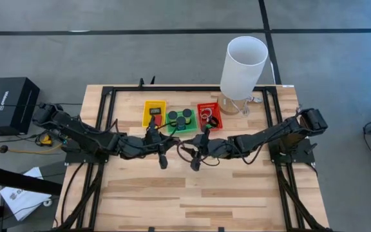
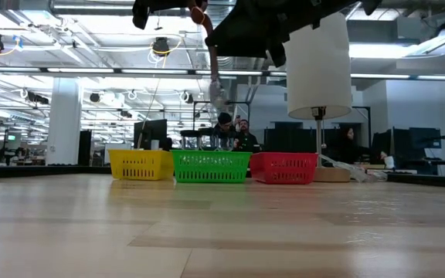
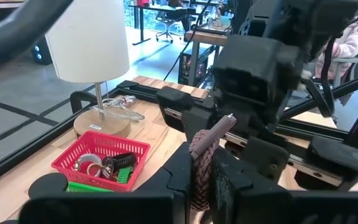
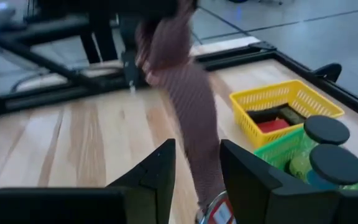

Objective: Pick & Place Office items
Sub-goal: Put the brown wrist watch into the red basket, then return to Home Position

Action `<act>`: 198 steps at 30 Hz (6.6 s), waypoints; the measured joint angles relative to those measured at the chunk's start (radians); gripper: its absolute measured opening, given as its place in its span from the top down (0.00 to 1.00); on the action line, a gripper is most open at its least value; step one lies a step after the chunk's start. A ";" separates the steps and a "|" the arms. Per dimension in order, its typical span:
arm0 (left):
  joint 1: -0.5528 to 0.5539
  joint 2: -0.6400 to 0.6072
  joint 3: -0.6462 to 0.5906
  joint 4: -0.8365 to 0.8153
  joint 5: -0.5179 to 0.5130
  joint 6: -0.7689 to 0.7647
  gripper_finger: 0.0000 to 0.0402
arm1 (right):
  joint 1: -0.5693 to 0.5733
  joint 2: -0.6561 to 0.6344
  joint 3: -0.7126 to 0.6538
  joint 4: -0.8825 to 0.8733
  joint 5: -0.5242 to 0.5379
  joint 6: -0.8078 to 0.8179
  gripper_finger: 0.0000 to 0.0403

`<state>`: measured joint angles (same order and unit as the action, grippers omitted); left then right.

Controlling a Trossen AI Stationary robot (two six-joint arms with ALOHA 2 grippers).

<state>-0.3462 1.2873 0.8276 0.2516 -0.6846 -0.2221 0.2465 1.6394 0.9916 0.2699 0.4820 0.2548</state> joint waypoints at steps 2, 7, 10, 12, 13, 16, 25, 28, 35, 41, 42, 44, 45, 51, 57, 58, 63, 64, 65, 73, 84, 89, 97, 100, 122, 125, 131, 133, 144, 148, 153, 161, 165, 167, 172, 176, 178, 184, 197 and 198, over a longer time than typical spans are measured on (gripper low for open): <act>0.000 0.000 0.000 0.000 0.000 -0.001 0.94 | -0.010 0.000 0.000 0.023 0.002 0.015 0.71; 0.000 0.000 0.000 0.002 0.000 -0.002 0.94 | -0.047 0.000 0.000 0.038 0.002 0.015 0.71; 0.000 0.000 0.000 0.003 -0.001 -0.002 0.94 | -0.075 0.000 0.000 0.040 0.002 0.015 0.71; 0.000 0.000 0.000 0.003 -0.001 -0.002 0.95 | -0.091 0.000 0.000 0.043 0.002 -0.006 0.71; 0.000 0.000 0.000 0.004 -0.001 -0.002 0.95 | -0.096 0.000 0.000 0.049 -0.001 -0.030 0.72; 0.000 0.000 0.000 0.005 0.000 -0.002 0.94 | -0.105 0.001 0.000 0.072 -0.051 -0.110 0.74; 0.002 0.000 0.000 0.009 -0.011 -0.035 0.94 | -0.106 0.001 0.000 0.086 -0.143 -0.159 0.81; 0.008 0.000 0.000 0.012 -0.025 -0.045 0.94 | -0.106 0.001 0.000 0.094 -0.145 -0.179 0.81; 0.015 0.000 0.000 0.013 -0.028 -0.046 0.94 | -0.096 0.001 0.000 0.113 -0.174 -0.184 0.90; 0.015 0.000 0.000 0.013 -0.031 -0.046 0.94 | -0.096 0.001 0.000 0.109 -0.190 -0.186 0.97; 0.015 0.000 0.000 0.012 -0.031 -0.046 0.94 | -0.096 0.001 0.000 0.108 -0.190 -0.186 0.97; 0.015 0.000 0.000 0.012 -0.031 -0.046 0.94 | -0.096 0.001 0.000 0.106 -0.190 -0.186 0.98; 0.015 0.000 0.000 0.012 -0.031 -0.045 0.94 | -0.096 0.001 0.000 0.101 -0.190 -0.186 0.99; 0.015 0.000 -0.001 0.008 -0.030 -0.045 0.93 | -0.091 0.001 0.000 0.056 -0.190 -0.184 0.99; 0.028 0.000 -0.026 0.014 -0.026 -0.045 0.82 | -0.076 0.001 0.000 0.028 -0.186 -0.184 0.99; 0.033 0.000 -0.031 0.013 -0.025 -0.045 0.80 | -0.073 0.001 0.000 0.017 -0.186 -0.184 1.00; 0.061 0.000 -0.060 0.013 -0.026 -0.046 0.70 | -0.064 0.001 0.000 -0.064 -0.184 -0.149 1.00; 0.064 0.000 -0.067 0.012 -0.027 -0.048 0.68 | -0.064 0.001 0.000 -0.091 -0.184 -0.134 1.00; 0.067 0.000 -0.073 0.012 -0.028 -0.050 0.67 | -0.063 0.001 0.000 -0.117 -0.185 -0.122 1.00; 0.098 0.000 -0.086 0.012 -0.031 -0.121 0.65 | -0.023 -0.015 0.000 -0.304 -0.159 -0.094 1.00; 0.099 0.000 -0.086 0.012 -0.030 -0.126 0.67 | -0.075 -0.220 0.000 -0.561 0.365 -0.080 1.00; 0.099 0.000 -0.086 0.012 -0.028 -0.129 0.67 | -0.203 -0.225 -0.011 -0.580 0.306 -0.041 1.00; 0.096 0.000 -0.086 0.013 0.011 -0.161 0.68 | -0.367 -0.076 -0.020 -0.532 0.259 -0.036 1.00; 0.096 0.000 -0.087 0.012 0.011 -0.160 0.69 | -0.398 -0.026 -0.022 -0.523 0.259 -0.036 0.99; 0.096 0.000 -0.087 0.019 0.009 -0.160 0.70 | -0.502 0.026 -0.020 -0.504 0.083 -0.018 0.74; 0.096 0.000 -0.087 0.019 0.009 -0.159 0.70 | -0.477 0.026 -0.021 -0.503 0.072 -0.018 0.73; 0.096 0.000 -0.087 0.019 0.009 -0.158 0.70 | -0.444 0.026 -0.020 -0.499 0.071 -0.018 0.72; 0.096 0.000 -0.087 0.019 0.009 -0.158 0.70 | -0.436 0.026 -0.020 -0.500 0.071 -0.018 0.72; 0.096 0.000 -0.087 0.018 0.008 -0.088 0.71 | -0.340 -0.090 0.020 -0.597 -0.225 -0.089 0.72; 0.086 -0.002 -0.087 0.016 0.007 0.044 0.71 | -0.252 -0.183 0.027 -0.681 -0.383 -0.221 0.72; 0.031 -0.012 -0.088 0.006 0.008 0.181 0.80 | -0.110 -0.328 0.007 -0.794 -0.405 -0.329 0.72; -0.100 -0.124 -0.089 -0.075 0.009 0.323 0.99 | 0.055 -0.625 -0.233 -0.658 -0.402 -0.338 0.75; -0.141 -0.233 -0.147 -0.080 0.012 0.435 0.99 | 0.075 -0.801 -0.354 -0.549 -0.399 -0.342 0.79; -0.139 -0.320 -0.196 -0.079 0.007 0.425 0.99 | 0.074 -0.884 -0.396 -0.505 -0.398 -0.342 0.80; -0.117 -0.552 -0.388 -0.060 0.008 0.334 1.00 | 0.072 -1.049 -0.496 -0.409 -0.399 -0.361 0.82; -0.104 -0.717 -0.552 0.107 0.007 0.302 0.99 | 0.062 -1.119 -0.585 -0.304 -0.400 -0.386 0.82; -0.086 -0.771 -0.612 0.196 0.007 0.309 0.99 | 0.045 -1.154 -0.628 -0.266 -0.400 -0.391 0.82; 0.002 -0.844 -0.709 0.229 0.069 0.367 1.00 | -0.051 -1.260 -0.728 -0.218 -0.403 -0.413 0.82; 0.040 -0.925 -0.821 0.223 0.109 0.351 1.00 | -0.132 -1.515 -0.914 -0.233 -0.459 -0.350 0.82; 0.040 -0.930 -0.821 0.224 0.109 0.368 1.00 | -0.132 -1.539 -0.916 -0.246 -0.459 -0.358 0.82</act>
<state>-0.3065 0.3574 0.0063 0.4751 -0.5755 0.1462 0.1146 0.1003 0.0758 0.0239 0.0229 -0.1033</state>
